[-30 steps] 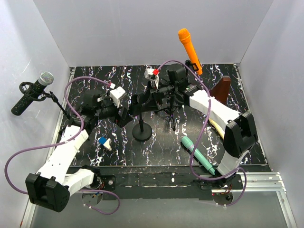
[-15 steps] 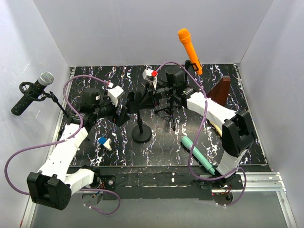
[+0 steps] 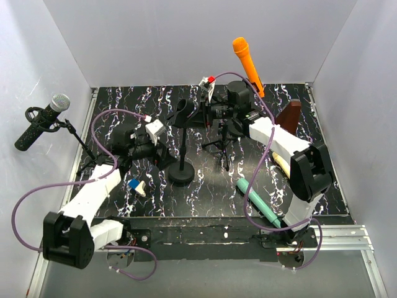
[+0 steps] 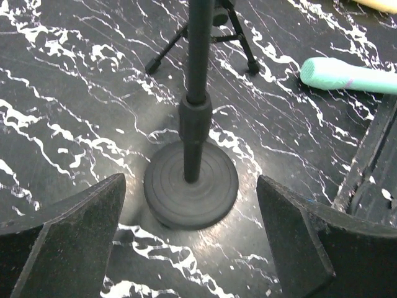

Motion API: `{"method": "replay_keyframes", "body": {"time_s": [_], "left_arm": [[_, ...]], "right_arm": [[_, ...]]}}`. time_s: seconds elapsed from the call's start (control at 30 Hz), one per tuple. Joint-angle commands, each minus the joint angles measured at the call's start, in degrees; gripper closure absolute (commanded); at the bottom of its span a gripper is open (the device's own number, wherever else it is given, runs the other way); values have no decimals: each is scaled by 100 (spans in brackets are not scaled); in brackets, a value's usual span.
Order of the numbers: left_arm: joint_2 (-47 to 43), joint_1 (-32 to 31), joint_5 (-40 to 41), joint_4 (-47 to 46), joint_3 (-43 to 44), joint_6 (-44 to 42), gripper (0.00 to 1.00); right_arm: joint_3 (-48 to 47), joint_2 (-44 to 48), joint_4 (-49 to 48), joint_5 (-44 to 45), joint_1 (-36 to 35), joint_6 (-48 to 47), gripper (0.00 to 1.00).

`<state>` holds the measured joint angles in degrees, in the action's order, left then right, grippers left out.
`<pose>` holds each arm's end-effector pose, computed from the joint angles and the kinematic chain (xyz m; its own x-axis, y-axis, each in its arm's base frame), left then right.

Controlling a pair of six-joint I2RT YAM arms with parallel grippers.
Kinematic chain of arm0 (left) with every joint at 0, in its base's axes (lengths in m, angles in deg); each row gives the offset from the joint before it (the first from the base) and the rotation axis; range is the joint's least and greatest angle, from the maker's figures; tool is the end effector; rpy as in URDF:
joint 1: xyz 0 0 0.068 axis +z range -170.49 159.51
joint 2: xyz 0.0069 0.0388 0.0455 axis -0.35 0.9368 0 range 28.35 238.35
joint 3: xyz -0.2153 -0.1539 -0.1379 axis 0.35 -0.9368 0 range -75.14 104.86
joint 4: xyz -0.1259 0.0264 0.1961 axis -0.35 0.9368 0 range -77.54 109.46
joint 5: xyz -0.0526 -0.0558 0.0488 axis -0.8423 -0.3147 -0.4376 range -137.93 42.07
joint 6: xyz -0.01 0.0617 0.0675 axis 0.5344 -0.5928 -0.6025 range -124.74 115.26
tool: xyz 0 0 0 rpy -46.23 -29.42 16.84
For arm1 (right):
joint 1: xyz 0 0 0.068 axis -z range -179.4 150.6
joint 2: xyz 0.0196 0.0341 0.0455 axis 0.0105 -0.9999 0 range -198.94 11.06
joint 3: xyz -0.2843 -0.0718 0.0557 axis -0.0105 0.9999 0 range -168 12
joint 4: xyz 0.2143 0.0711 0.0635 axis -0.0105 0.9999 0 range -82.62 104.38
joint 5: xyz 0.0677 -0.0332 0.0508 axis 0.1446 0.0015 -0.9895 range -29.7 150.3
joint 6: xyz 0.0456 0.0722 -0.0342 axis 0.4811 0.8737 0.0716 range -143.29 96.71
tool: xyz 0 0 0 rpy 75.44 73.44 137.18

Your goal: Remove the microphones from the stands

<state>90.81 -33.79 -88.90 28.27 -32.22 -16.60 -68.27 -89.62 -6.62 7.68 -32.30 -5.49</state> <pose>0.2022 -0.1034 0.2763 -0.4084 0.2561 -0.8762 0.7951 0.5712 -0.2036 0.3174 0.2835 0.3659 -0.3928 -0.0331 -0.9190 -0.9166 0.0955 0.3883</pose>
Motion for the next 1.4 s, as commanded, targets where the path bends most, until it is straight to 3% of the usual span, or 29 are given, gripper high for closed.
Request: {"method": "replay_keyframes", "body": {"time_s": [0.0,0.07,0.2,0.47,0.6,0.8,0.9,0.97,1.0,1.1,1.2,1.23,1.27,1.3,1.33,1.37], "left_arm": [[529,-15,-306,-1386,-20,201,15],[802,-32,-420,-1711,6,175,17],[1356,-111,-807,-1958,147,52,31],[1962,-498,-579,-2495,348,131,37],[2191,-568,-535,-2513,542,166,60],[2034,-586,280,-2145,841,52,100],[1517,-1146,2312,-2169,632,-630,100],[1287,-1875,4483,-2973,211,-1351,100],[1304,-2113,4954,-3283,34,-1659,100],[1418,-2335,5055,-3059,67,-2040,100],[1515,-2309,5458,-2410,401,-1261,99],[1506,-2239,5416,-2051,524,-971,85],[1437,-2047,4928,-1708,699,-550,63],[1349,-1793,4523,-1217,779,-180,49],[1244,-1433,3231,-916,893,15,32],[1147,-1108,2322,-783,894,112,25]], "right_arm": [[-401,-179,397,111,-41,338,99],[-481,-215,468,138,-40,285,99],[-542,-250,539,182,-41,320,99],[-402,-259,433,296,-41,584,99],[-419,-285,442,331,-40,619,99],[-604,-233,1206,1341,-84,874,99],[-735,-153,1759,1903,-93,961,99],[-814,-136,1961,2106,-119,1023,99],[-876,-136,2049,2290,-163,1023,99],[-929,-127,2138,2432,-234,1032,99],[-920,-127,2129,2414,-243,927,99],[-912,-127,2138,2406,-225,866,99],[-894,-127,2112,2371,-208,848,99],[-877,-136,2077,2318,-190,830,99],[-850,-127,2042,2257,-164,804,99],[-815,-127,1998,2160,-146,769,99]]}}
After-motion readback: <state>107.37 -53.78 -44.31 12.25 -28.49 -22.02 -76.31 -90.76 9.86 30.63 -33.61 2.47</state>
